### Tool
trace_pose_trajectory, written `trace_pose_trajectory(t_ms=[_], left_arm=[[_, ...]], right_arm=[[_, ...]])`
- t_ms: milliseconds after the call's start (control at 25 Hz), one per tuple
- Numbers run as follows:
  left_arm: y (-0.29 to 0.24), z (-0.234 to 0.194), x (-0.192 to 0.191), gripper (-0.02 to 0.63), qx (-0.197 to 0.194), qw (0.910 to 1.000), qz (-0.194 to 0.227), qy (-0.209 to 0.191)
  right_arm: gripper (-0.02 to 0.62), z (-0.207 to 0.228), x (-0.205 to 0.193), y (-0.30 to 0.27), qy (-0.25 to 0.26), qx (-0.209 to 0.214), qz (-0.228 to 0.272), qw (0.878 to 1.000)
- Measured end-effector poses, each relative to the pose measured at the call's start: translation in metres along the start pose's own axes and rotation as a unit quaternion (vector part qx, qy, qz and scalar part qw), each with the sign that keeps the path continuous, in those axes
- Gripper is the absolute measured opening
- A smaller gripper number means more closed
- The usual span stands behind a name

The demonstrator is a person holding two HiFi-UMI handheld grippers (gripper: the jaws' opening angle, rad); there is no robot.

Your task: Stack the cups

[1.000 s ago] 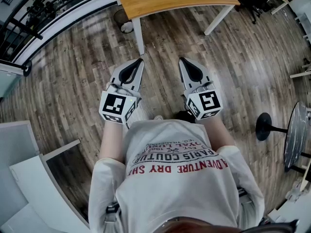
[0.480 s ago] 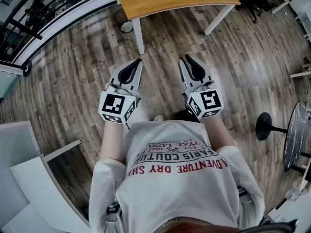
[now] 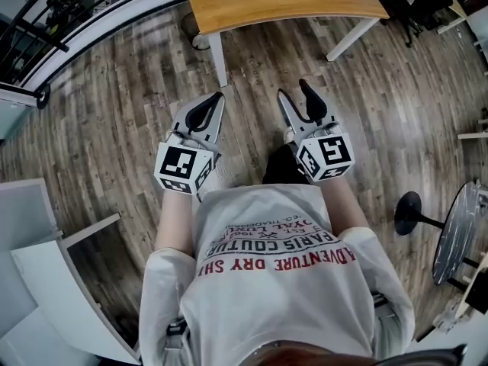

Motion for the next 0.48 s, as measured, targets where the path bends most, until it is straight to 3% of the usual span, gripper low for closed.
trace_pose_trajectory(t_ms=[480], left_arm=[[-0.158, -0.005, 0.023, 0.017, 0.093, 0.9955, -0.01, 0.019]], right_arm=[[0.212, 0.169, 0.017, -0.096, -0.007, 0.093, -0.025, 0.995]])
Point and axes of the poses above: the fingertips, and each gripper's own axes: y backward along the fingers, z to its right, x out of its top, the point moved 9 cm from there along y, backward along the fingers, and after that the axes turned 1 degree about -y, right-handed, at the moved point
